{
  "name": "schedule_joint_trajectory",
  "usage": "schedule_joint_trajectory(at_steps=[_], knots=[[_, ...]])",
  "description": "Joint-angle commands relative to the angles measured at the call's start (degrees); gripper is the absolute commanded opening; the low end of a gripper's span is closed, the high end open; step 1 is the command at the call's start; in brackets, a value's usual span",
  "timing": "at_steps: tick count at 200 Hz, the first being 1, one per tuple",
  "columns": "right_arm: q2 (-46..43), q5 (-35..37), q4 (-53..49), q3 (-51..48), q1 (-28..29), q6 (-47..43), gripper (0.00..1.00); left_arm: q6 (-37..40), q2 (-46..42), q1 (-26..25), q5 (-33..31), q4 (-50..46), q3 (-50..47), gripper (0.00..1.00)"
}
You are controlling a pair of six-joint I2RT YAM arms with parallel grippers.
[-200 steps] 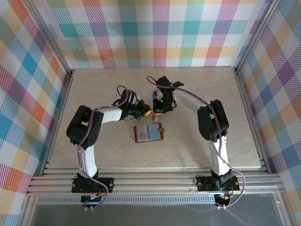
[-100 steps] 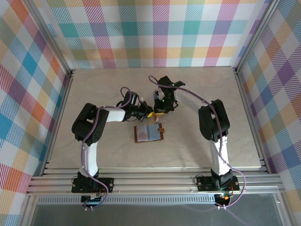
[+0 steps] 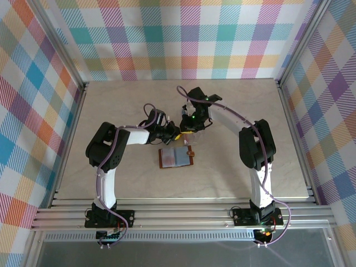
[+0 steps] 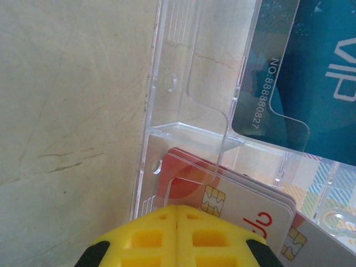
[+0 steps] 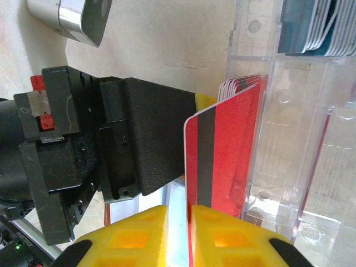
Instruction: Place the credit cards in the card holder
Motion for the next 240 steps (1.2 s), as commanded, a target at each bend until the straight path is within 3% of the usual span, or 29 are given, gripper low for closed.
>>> schedule_joint_trajectory(at_steps=[1, 110, 240], knots=[[-1.25, -0.35, -0.33, -0.72, -0.02, -0.11, 0.16, 0.82, 0.81, -1.27, -1.07, -3.71, 0.28, 0.00], [-2.11, 1.58, 0.15, -1.84, -0.63, 0.42, 0.00, 1.08, 0.67, -1.27, -1.29, -4.44, 0.74, 0.00], [-4.67, 1.87, 2.74, -4.74, -2.21, 2.18, 0.00, 1.24, 1.49, -1.25, -1.04, -4.70, 1.07, 0.00]])
